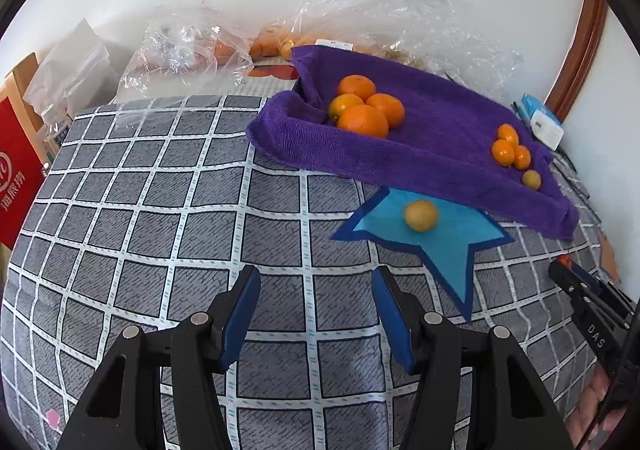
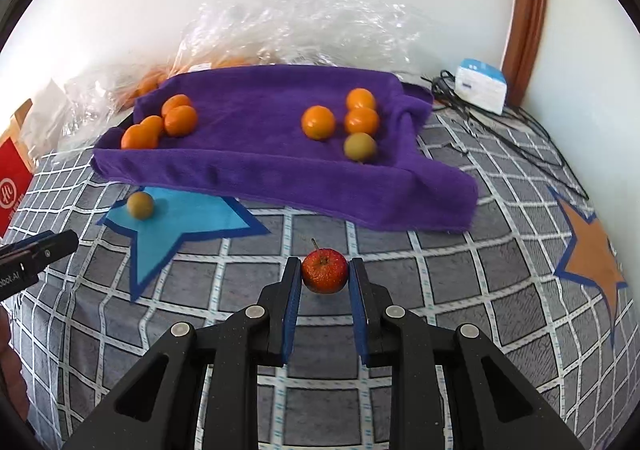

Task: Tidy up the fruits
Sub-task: 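Grasp the small red apple on the blue star cloth with the right gripper, then grasp the yellow-green citrus with the left gripper while the right gripper holds the apple, then carry the red apple and yellow-green citrus over the purple towel with both grippers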

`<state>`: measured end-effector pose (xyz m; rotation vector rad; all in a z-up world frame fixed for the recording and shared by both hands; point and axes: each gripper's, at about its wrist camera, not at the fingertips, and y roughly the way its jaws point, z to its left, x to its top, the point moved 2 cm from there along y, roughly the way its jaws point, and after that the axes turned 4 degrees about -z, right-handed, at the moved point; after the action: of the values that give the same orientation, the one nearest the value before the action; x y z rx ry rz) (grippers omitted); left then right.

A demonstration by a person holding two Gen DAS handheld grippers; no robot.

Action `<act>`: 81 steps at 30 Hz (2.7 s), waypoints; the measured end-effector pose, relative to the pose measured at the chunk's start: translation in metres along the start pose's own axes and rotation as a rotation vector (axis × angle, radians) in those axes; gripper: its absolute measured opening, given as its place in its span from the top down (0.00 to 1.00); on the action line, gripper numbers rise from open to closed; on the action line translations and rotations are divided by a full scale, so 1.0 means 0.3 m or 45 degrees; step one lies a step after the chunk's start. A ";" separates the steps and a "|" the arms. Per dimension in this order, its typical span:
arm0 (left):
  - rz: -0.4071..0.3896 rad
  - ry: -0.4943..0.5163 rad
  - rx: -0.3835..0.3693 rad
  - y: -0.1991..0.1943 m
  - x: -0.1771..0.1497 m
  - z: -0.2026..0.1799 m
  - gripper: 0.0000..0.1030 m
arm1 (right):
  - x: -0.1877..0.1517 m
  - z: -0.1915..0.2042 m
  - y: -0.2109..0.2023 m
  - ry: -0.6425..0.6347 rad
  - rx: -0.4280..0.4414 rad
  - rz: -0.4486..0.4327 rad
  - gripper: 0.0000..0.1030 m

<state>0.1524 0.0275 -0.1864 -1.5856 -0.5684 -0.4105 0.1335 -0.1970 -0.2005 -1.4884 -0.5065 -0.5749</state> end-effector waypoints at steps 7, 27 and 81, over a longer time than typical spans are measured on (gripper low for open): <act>0.060 0.032 0.018 0.025 -0.030 -0.031 0.46 | -0.040 -0.005 0.019 -0.017 0.023 0.036 0.77; 0.048 0.149 -0.113 0.091 0.056 -0.220 0.40 | -0.024 -0.093 0.028 0.053 0.006 0.024 0.77; -0.190 -0.022 -0.135 -0.272 0.242 0.019 0.75 | 0.226 0.017 -0.228 0.060 0.000 -0.122 0.77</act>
<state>0.1634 0.0446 -0.0790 -1.6545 -0.6909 -0.5470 0.1422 -0.1949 -0.1045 -1.4531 -0.5428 -0.6836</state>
